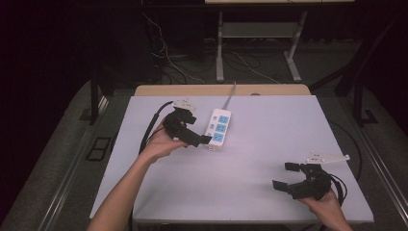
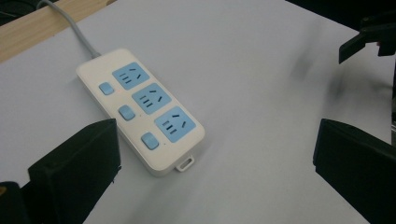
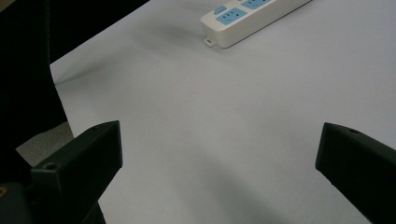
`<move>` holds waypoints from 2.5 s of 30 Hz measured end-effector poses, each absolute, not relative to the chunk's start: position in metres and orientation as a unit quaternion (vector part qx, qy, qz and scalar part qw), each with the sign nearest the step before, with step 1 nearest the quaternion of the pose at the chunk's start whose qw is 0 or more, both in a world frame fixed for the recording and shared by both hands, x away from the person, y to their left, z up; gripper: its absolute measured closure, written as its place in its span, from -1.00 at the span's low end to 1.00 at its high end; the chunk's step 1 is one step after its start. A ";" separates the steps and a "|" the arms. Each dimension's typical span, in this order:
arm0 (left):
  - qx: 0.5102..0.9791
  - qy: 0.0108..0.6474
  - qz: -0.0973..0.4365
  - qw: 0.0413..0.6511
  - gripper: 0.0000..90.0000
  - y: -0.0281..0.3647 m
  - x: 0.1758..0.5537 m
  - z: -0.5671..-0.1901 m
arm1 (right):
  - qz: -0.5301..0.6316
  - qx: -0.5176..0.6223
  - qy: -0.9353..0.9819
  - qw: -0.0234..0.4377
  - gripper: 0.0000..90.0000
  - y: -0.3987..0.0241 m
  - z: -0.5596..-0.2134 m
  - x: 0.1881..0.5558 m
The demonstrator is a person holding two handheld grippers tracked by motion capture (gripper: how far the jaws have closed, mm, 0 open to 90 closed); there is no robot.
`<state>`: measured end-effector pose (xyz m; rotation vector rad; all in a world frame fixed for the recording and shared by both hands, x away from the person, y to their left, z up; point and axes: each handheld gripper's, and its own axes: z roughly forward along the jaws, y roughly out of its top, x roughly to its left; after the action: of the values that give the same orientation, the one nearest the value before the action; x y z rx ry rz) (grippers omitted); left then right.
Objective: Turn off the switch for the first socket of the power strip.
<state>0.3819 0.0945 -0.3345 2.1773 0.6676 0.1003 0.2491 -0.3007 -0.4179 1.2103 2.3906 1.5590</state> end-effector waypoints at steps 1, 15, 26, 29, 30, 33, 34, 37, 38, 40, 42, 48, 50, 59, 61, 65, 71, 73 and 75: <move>0.870 0.265 0.042 0.415 -1.00 0.094 0.384 -0.334 | 0.503 0.391 0.770 0.021 -0.99 -0.301 -0.418 0.249; 0.875 0.264 0.040 0.404 -1.00 0.085 0.404 -0.334 | 0.506 0.389 0.770 0.020 -0.99 -0.301 -0.418 0.249; 0.882 0.257 0.046 0.391 -0.97 0.077 0.422 -0.328 | 0.506 0.390 0.769 0.017 -0.99 -0.301 -0.418 0.249; 0.886 0.256 0.050 0.384 -0.97 0.076 0.427 -0.326 | 0.506 0.391 0.769 0.017 -0.99 -0.301 -0.418 0.249; 0.886 0.257 0.050 0.383 -0.97 0.076 0.429 -0.325 | 0.506 0.391 0.769 0.017 -0.99 -0.301 -0.418 0.249; 0.886 0.260 0.053 0.381 -0.96 0.075 0.435 -0.324 | 0.506 0.390 0.769 0.017 -0.99 -0.302 -0.418 0.249; 0.885 0.263 0.053 0.381 -0.96 0.076 0.437 -0.323 | 0.506 0.391 0.769 0.017 -0.99 -0.302 -0.418 0.249; 0.885 0.266 0.052 0.379 -0.93 0.076 0.443 -0.322 | 0.506 0.391 0.769 0.016 -0.99 -0.302 -0.418 0.249; 0.885 0.266 0.053 0.378 -0.93 0.076 0.445 -0.322 | 0.505 0.391 0.769 0.016 -0.99 -0.302 -0.418 0.249; 0.886 0.267 0.053 0.376 -0.93 0.075 0.449 -0.322 | 0.505 0.390 0.770 0.016 -0.99 -0.302 -0.418 0.249; 0.884 0.268 0.054 0.378 -0.89 0.074 0.452 -0.321 | 0.506 0.391 0.769 0.017 -0.99 -0.302 -0.418 0.249; 0.881 0.271 0.063 0.383 -0.66 0.072 0.462 -0.320 | 0.507 0.391 0.768 0.017 -0.99 -0.303 -0.418 0.249; 0.879 0.272 0.067 0.385 -0.55 0.071 0.465 -0.320 | 0.506 0.391 0.769 0.017 -0.99 -0.302 -0.418 0.249; 0.866 0.291 0.071 0.400 -0.01 0.068 0.477 -0.327 | 0.504 0.390 0.770 0.016 -0.99 -0.302 -0.418 0.249; 0.863 0.299 0.071 0.402 0.11 0.068 0.480 -0.330 | 0.503 0.390 0.771 0.016 -0.99 -0.301 -0.419 0.249; 0.851 0.319 0.065 0.412 0.32 0.070 0.489 -0.337 | 0.503 0.390 0.771 0.017 -0.99 -0.301 -0.419 0.250; 0.835 0.346 0.052 0.425 0.50 0.071 0.499 -0.349 | 0.505 0.390 0.770 0.018 -0.99 -0.303 -0.419 0.250; 0.830 0.351 0.051 0.430 0.57 0.070 0.501 -0.352 | 0.504 0.392 0.769 0.017 -0.99 -0.303 -0.419 0.250; 0.826 0.356 0.048 0.433 0.60 0.068 0.503 -0.355 | 0.504 0.392 0.769 0.017 -0.99 -0.303 -0.419 0.250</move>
<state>0.5031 0.0684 -0.3552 2.0589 0.8870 0.1207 0.2499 -0.3031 -0.4187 1.2186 2.3910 1.5654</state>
